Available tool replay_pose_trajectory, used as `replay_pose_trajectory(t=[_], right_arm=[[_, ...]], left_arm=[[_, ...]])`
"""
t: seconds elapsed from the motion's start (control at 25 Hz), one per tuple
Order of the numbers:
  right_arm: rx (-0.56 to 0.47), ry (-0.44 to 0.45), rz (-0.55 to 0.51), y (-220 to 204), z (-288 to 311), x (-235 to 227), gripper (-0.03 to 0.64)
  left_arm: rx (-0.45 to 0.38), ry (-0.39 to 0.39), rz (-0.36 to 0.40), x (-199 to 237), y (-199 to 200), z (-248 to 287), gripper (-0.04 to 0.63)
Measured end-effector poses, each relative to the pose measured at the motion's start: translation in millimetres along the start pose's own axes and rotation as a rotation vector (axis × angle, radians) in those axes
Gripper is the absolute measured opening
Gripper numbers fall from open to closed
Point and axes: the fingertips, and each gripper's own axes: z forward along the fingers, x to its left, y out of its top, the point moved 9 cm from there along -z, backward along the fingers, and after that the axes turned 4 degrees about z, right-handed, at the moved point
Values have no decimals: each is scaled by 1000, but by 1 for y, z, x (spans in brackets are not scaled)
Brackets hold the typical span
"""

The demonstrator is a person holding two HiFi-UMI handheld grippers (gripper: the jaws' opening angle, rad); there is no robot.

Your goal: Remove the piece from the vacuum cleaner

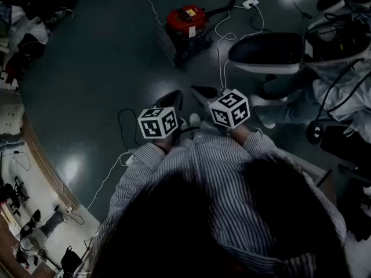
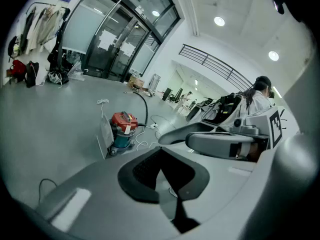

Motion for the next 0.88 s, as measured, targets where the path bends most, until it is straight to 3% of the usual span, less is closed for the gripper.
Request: replay_pose_trajectory(t=[0.88], right_arm=[[4, -10, -16, 18, 15, -9, 2]], left_arm=[[-7, -3, -15, 20, 16, 6, 7]])
